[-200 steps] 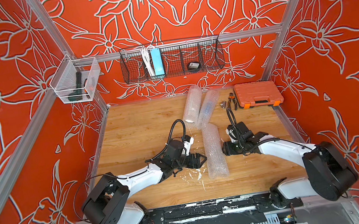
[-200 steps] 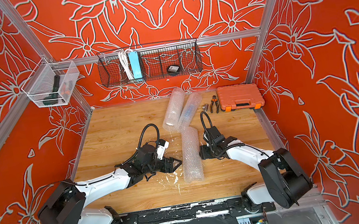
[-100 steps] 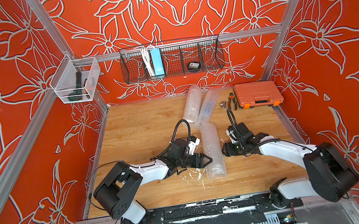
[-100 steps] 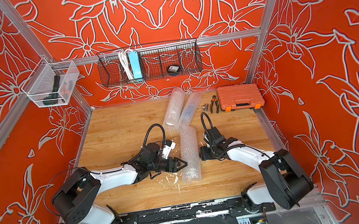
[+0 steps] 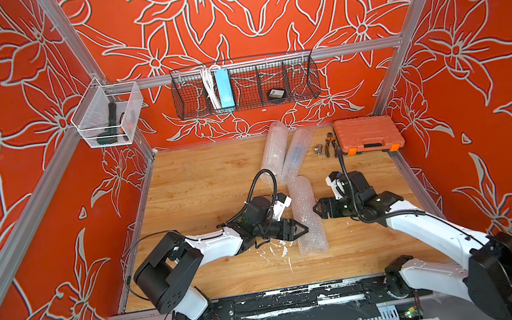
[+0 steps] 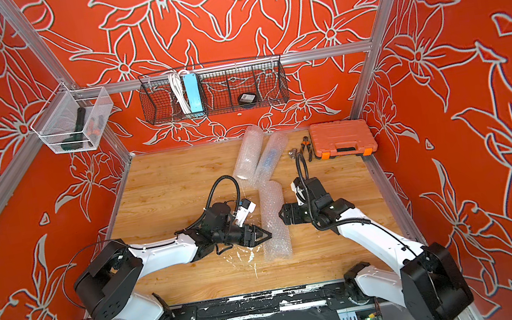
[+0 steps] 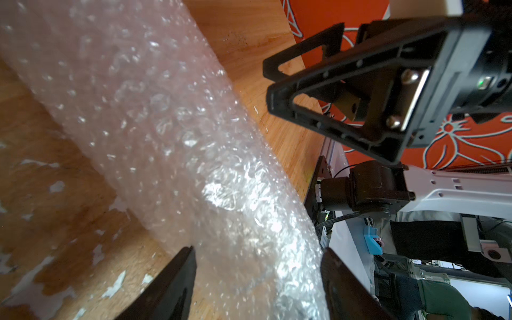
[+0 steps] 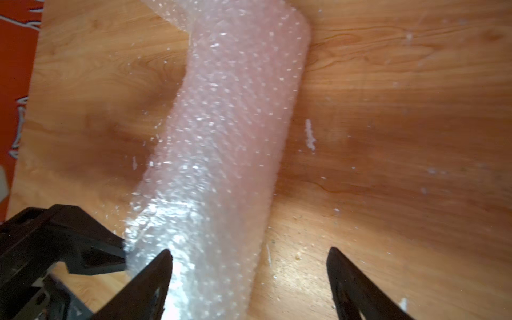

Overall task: Unwrap the vase from the bubble wrap
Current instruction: Adjust the bubble wrap at the center of the board.

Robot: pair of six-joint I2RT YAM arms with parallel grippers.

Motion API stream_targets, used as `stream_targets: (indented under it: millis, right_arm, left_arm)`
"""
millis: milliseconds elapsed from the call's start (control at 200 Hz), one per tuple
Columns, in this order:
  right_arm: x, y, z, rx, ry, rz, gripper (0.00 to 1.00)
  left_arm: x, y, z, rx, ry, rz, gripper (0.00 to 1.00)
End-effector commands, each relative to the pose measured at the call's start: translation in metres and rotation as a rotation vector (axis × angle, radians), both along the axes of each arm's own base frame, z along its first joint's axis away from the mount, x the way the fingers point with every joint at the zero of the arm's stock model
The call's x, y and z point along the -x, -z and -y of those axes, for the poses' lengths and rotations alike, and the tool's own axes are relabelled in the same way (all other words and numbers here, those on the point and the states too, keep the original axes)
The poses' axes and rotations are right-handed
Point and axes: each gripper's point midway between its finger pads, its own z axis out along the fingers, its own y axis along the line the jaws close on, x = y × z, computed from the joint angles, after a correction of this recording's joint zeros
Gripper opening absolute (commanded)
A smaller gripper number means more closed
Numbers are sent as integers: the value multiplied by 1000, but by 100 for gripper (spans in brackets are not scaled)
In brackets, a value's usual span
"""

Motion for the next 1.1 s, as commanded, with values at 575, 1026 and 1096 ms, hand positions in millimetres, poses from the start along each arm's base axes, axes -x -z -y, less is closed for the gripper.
stream_targets:
  millis: [575, 1026, 1096]
  right_arm:
    - [6, 45, 18, 123, 34, -94, 67]
    - [19, 58, 40, 225, 68, -122, 62]
    - [22, 60, 39, 217, 62, -124, 62]
  left_arm:
    - [-30, 8, -18, -157, -191, 80, 71]
    - [-43, 0, 7, -81, -173, 47, 70]
    - [-45, 6, 9, -90, -174, 34, 70]
